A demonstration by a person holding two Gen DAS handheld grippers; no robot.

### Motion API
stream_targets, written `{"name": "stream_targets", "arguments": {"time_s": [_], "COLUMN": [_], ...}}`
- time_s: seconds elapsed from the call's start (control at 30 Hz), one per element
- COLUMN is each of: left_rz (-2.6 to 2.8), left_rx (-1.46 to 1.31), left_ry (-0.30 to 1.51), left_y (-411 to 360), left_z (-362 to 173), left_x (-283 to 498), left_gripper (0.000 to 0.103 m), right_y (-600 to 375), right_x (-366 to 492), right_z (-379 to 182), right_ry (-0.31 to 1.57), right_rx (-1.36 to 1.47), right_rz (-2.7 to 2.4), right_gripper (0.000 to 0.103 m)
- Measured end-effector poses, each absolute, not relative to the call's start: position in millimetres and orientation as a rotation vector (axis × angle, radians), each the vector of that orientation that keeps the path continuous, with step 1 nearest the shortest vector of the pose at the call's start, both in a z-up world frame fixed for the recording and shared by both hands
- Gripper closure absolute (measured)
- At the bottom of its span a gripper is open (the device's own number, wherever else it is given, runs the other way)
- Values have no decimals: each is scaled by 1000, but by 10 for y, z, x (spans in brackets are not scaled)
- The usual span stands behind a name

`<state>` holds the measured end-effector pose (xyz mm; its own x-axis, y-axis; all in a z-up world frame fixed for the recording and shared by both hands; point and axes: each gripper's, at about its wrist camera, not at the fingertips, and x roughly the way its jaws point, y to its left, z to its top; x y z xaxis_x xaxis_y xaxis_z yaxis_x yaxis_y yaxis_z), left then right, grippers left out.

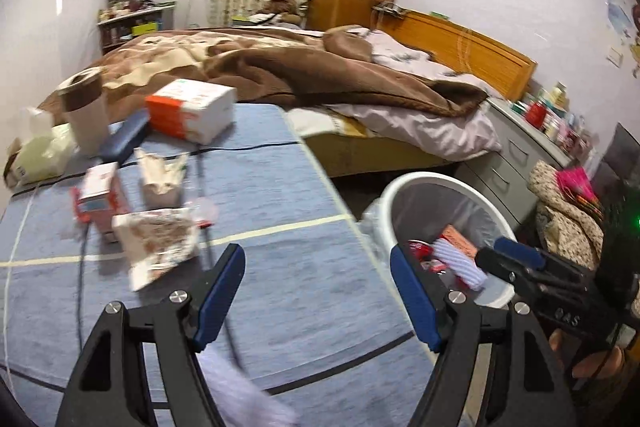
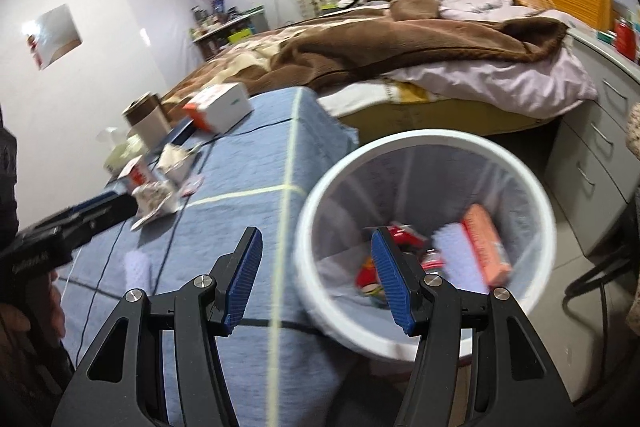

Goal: Collect trash
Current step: 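Move both open tools back over the table toward the remaining trash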

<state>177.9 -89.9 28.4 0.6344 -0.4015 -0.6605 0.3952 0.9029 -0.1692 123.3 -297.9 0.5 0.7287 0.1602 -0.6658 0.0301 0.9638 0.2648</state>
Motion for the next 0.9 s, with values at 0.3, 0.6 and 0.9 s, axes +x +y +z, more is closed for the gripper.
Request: {"name": "stream_targets", "arguments": {"time_s": [0.3, 0.6, 0.9], "left_rz": [-339, -243, -177], "left_rx": [-69, -88, -120], "left_ry": [746, 749, 781], "left_y": [-174, 396, 855], "left_z": [263, 189, -14], "left_x": [1890, 2000, 2189], "left_gripper": [26, 26, 25], "right_y": [-2431, -1932, -1434], "right_x": [1303, 1385, 1393], "right_z": [-78, -152, -295], "right_ry": [785, 831, 890], "right_rx": [239, 185, 116], "right_rz": [192, 311, 453], "right_gripper": [45, 45, 44]}}
